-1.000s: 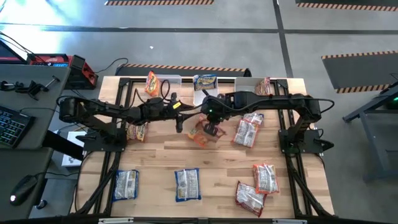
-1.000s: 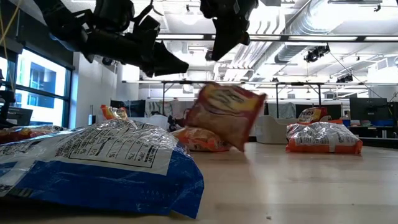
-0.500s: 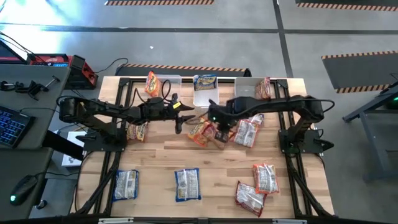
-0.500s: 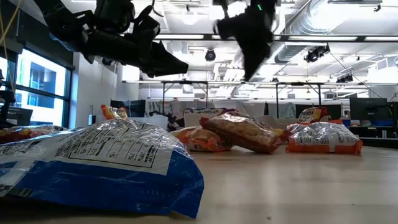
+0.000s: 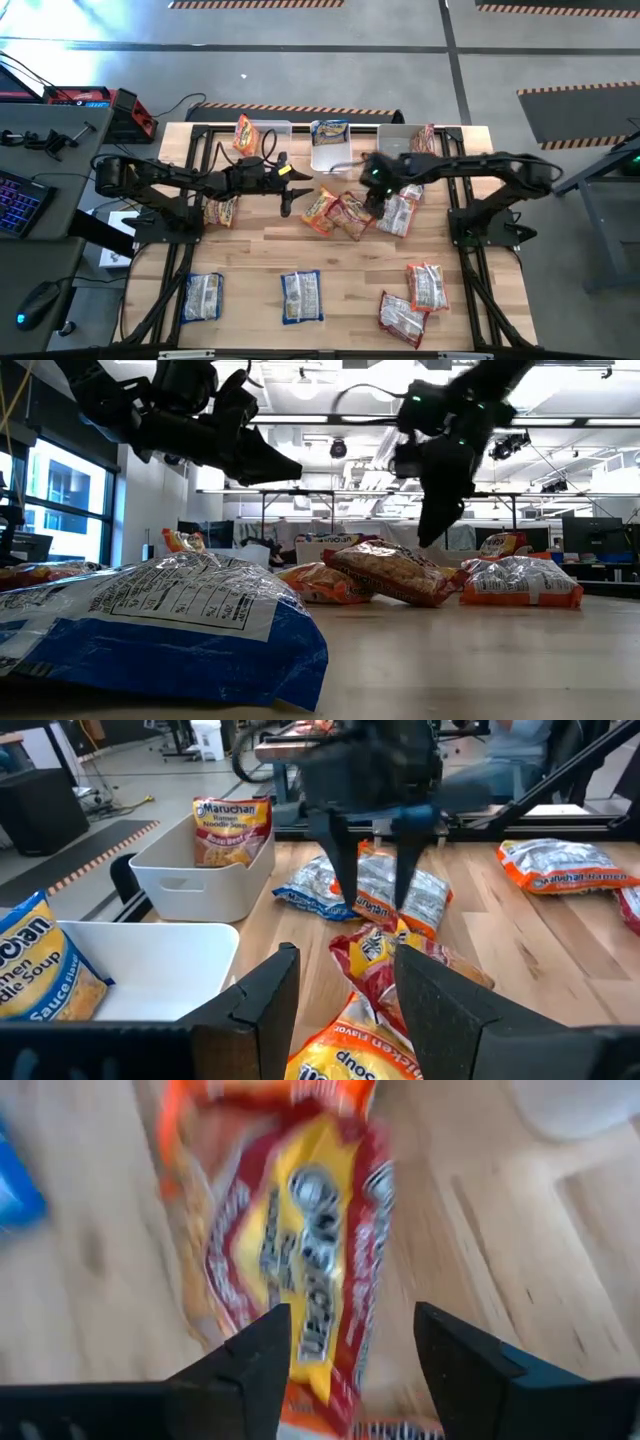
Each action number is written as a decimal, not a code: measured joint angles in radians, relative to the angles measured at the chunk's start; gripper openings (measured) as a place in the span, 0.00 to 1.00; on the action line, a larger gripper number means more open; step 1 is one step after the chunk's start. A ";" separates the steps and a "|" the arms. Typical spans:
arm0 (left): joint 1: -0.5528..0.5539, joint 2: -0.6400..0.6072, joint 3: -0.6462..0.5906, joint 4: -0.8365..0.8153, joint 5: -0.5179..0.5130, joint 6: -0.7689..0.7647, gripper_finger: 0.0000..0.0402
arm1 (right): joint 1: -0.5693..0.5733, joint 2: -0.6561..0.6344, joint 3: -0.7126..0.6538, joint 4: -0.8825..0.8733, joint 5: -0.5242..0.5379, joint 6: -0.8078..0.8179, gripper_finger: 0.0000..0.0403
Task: Sort Maruchan noodles
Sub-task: Put the middle red noodle pack into the gray bin
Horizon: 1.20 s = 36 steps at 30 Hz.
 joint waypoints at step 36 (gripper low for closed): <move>0.000 0.000 0.000 0.001 0.000 0.033 0.38 | -0.060 0.201 -0.206 0.668 -0.492 0.188 0.40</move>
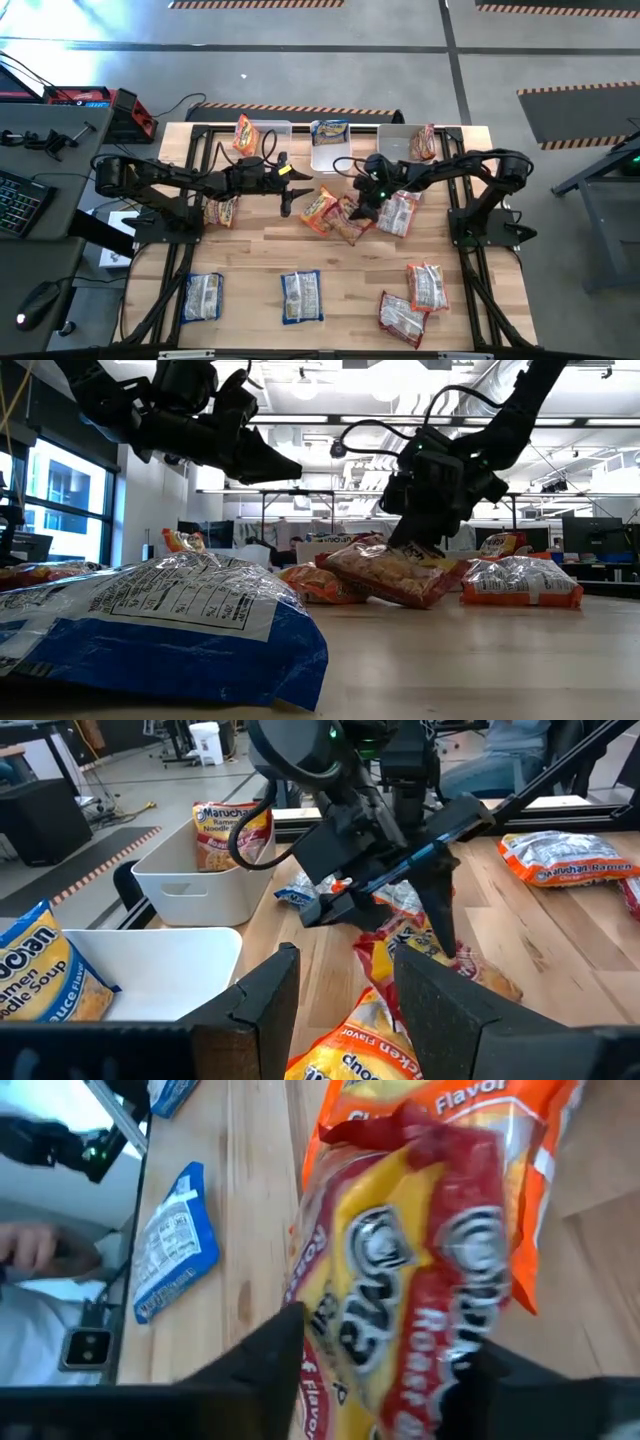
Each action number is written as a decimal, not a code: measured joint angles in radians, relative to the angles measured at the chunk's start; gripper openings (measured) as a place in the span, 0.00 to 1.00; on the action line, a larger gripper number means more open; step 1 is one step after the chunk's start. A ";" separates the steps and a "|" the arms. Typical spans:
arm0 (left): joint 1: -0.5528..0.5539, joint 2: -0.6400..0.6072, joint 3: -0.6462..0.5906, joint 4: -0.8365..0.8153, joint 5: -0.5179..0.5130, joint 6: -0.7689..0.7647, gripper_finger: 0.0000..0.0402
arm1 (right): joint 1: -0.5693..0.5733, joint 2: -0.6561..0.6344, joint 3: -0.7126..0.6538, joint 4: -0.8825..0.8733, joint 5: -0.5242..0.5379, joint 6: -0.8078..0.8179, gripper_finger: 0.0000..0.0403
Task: Sort Maruchan noodles
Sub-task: Put the middle red noodle pack into the gray bin
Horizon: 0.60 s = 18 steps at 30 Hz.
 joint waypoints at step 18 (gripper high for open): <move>0.000 0.000 0.000 -0.005 0.000 0.007 0.38 | -0.010 -0.177 0.087 -0.066 0.029 0.209 0.01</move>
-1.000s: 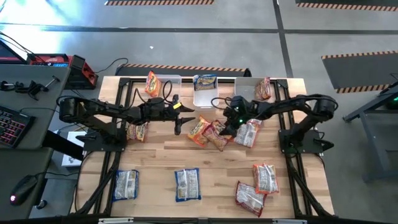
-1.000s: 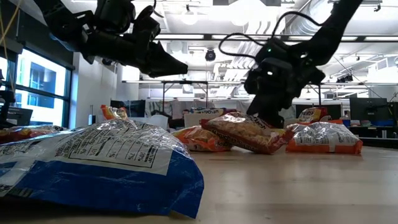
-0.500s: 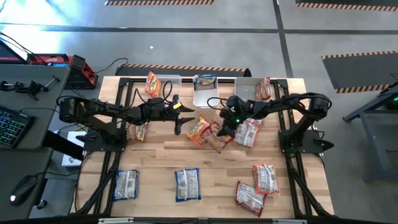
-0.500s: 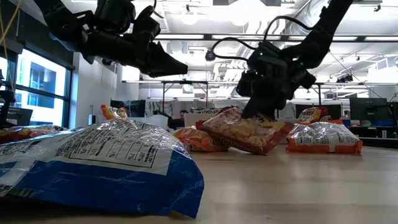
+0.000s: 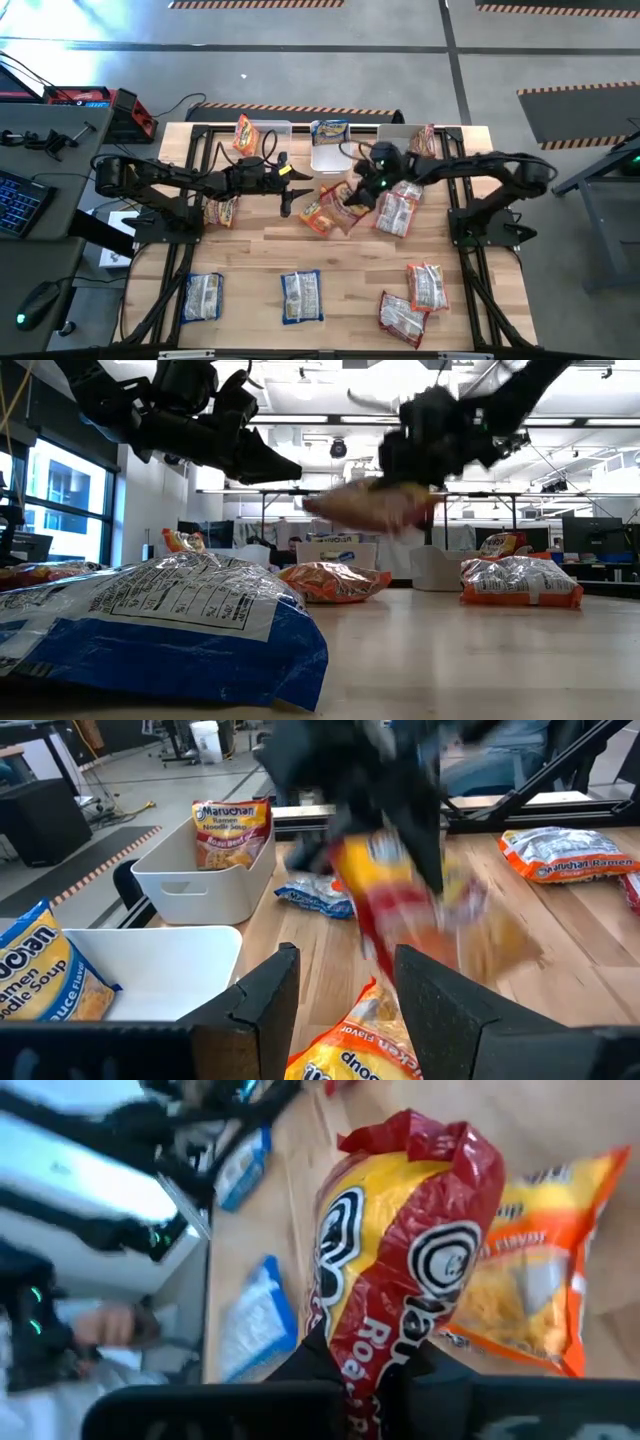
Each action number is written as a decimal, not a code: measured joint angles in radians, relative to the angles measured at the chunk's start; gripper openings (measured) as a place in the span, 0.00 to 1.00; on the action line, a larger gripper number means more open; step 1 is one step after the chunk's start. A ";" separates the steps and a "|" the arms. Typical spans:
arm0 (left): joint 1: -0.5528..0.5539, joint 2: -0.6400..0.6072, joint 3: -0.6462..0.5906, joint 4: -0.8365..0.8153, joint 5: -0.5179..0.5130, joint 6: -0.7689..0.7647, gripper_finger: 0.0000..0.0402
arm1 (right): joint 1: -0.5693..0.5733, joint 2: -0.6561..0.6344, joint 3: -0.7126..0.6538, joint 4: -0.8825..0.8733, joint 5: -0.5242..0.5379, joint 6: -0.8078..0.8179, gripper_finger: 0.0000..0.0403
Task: Sort Maruchan noodles
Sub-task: Put the middle red noodle pack into the gray bin
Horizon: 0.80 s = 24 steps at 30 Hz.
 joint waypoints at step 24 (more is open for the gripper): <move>0.000 0.000 0.001 0.059 0.000 0.000 0.38 | -0.509 0.007 0.623 -1.352 0.764 -0.097 0.00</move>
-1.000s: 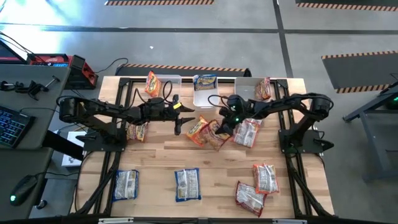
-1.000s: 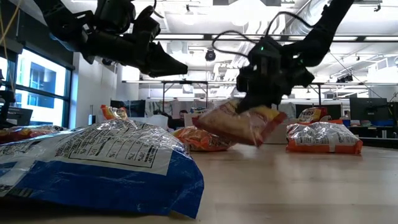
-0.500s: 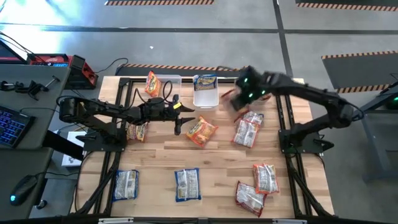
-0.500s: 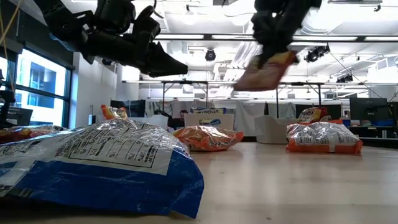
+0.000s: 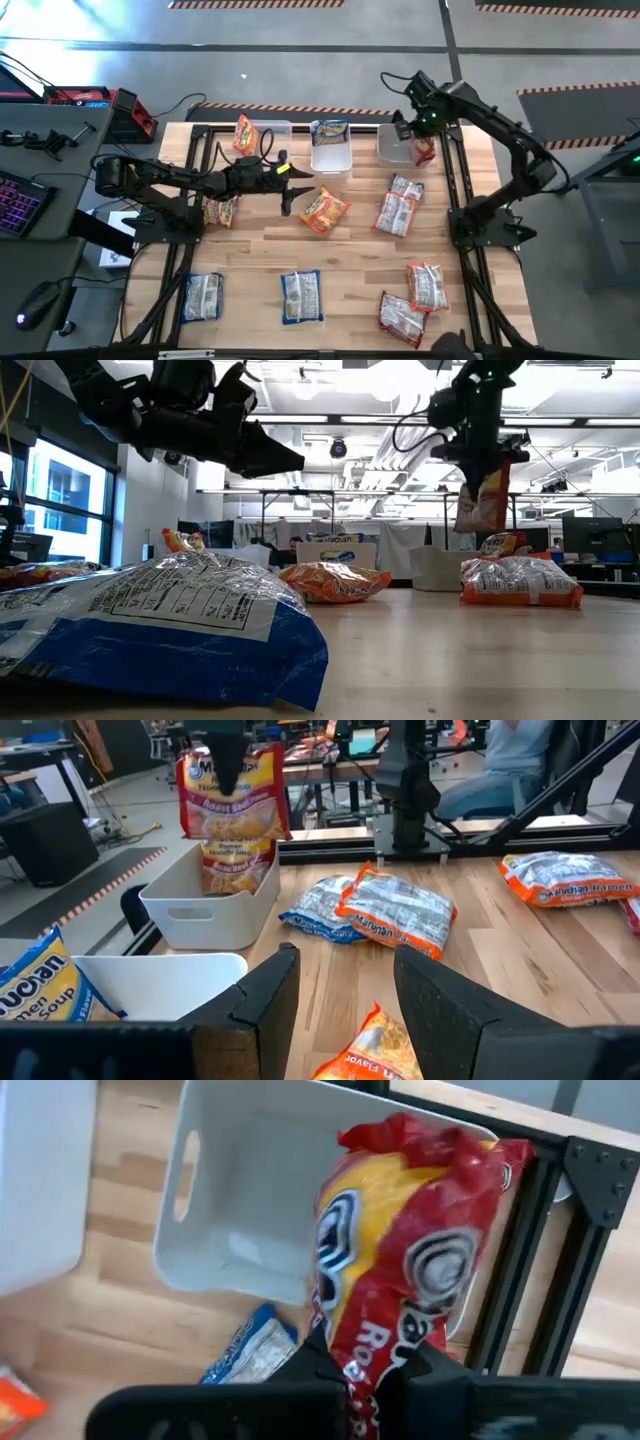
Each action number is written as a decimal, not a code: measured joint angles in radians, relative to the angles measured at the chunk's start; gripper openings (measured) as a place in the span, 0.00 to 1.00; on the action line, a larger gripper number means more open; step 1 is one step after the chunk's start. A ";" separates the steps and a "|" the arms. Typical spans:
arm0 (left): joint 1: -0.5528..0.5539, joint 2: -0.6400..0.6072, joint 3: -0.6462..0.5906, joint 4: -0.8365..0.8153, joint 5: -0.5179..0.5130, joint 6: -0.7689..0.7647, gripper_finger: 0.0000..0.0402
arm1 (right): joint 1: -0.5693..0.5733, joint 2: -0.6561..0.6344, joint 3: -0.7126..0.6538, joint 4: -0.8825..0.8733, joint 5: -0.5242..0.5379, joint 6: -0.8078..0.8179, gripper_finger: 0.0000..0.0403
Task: Sort Maruchan noodles
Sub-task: Put the middle red noodle pack into the gray bin
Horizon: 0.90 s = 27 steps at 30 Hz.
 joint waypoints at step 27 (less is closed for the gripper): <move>0.000 0.000 0.000 -0.001 0.000 0.000 0.38 | -0.066 0.248 0.000 0.154 0.080 -0.030 0.00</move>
